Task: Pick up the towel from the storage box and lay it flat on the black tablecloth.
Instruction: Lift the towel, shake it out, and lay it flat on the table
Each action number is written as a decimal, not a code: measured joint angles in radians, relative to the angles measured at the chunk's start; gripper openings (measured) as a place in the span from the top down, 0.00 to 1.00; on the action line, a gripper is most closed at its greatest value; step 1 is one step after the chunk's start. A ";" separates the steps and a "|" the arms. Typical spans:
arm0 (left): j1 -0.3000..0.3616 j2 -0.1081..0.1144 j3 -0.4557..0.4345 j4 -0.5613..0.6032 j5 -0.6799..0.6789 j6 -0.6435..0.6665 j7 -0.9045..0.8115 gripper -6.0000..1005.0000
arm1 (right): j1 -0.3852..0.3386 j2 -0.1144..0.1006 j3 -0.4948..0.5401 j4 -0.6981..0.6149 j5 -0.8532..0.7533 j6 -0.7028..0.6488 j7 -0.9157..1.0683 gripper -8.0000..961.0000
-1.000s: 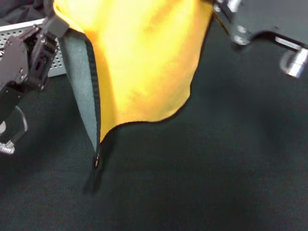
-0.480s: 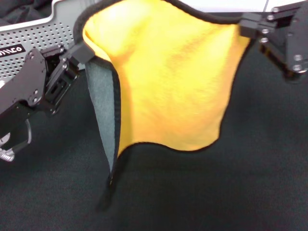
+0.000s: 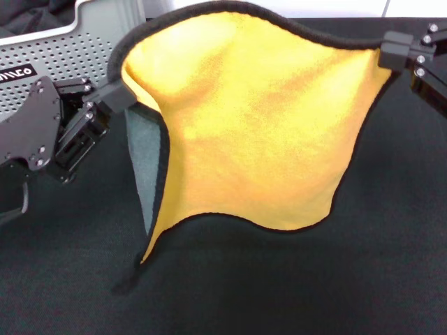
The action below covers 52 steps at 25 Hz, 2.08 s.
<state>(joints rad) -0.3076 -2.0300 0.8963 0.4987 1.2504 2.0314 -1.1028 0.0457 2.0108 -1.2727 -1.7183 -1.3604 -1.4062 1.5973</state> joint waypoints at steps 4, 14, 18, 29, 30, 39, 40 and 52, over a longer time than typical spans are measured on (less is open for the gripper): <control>-0.008 0.014 0.046 0.013 -0.007 0.002 -0.017 0.97 | -0.003 0.000 0.028 0.005 0.000 -0.058 0.011 0.87; 0.035 0.012 0.171 0.156 -0.056 0.006 -0.092 0.97 | -0.019 0.003 0.119 0.000 0.031 -0.215 0.035 0.86; 0.061 0.026 0.239 0.193 -0.097 0.006 -0.098 0.97 | -0.022 0.003 0.150 -0.001 0.043 -0.269 0.049 0.86; 0.118 0.042 0.368 0.258 -0.139 0.007 -0.129 0.97 | -0.074 0.009 0.246 0.004 0.114 -0.484 0.099 0.86; 0.125 0.047 0.395 0.269 -0.151 0.007 -0.130 0.97 | -0.088 0.010 0.261 0.008 0.131 -0.512 0.102 0.86; 0.193 0.118 0.586 0.336 -0.289 0.009 -0.141 0.98 | -0.137 0.011 0.321 0.126 0.201 -0.670 0.088 0.86; 0.198 0.120 0.586 0.336 -0.297 0.009 -0.149 0.98 | -0.138 0.010 0.325 0.150 0.204 -0.680 0.077 0.86; -0.017 0.096 0.566 -0.029 -0.197 0.001 -0.080 0.98 | -0.016 0.003 0.373 0.557 0.043 -0.687 -0.109 0.85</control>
<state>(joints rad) -0.3246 -1.9338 1.4619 0.4696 1.0538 2.0327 -1.1824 0.0295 2.0135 -0.8999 -1.1614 -1.3173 -2.0930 1.4888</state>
